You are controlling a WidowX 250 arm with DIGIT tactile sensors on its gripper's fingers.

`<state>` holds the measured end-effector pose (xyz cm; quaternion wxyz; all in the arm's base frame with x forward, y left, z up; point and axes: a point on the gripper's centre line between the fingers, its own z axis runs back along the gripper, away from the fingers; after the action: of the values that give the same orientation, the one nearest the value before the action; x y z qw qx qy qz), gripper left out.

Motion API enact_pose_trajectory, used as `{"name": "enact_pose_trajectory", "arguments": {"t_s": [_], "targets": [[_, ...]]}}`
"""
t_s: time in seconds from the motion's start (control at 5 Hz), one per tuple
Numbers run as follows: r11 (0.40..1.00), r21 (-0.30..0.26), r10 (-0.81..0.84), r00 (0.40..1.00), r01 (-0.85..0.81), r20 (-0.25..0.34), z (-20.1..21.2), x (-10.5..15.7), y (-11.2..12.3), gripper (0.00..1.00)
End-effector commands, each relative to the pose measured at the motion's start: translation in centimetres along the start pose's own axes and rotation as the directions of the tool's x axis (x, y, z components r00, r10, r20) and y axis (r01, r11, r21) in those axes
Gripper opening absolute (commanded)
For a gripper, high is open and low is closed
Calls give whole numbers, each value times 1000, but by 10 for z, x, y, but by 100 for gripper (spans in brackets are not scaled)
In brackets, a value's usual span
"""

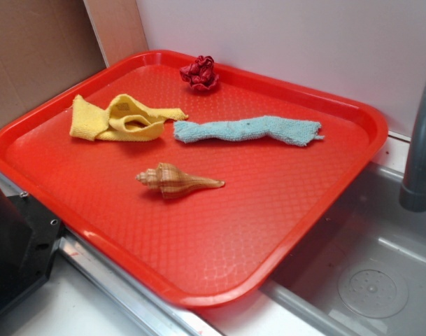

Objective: Grab the shell.

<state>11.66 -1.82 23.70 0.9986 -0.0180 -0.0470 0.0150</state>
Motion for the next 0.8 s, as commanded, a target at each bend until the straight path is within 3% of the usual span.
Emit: {"name": "enact_pose_trajectory", "arguments": {"t_s": [0.0, 0.2, 0.6], "targets": [[1000, 0, 0, 1000, 0, 0, 0, 0, 0, 100], [997, 10, -81, 995, 81, 51, -15, 5, -1, 100], [943, -42, -320, 934, 330, 157, -60, 23, -10, 100]]}}
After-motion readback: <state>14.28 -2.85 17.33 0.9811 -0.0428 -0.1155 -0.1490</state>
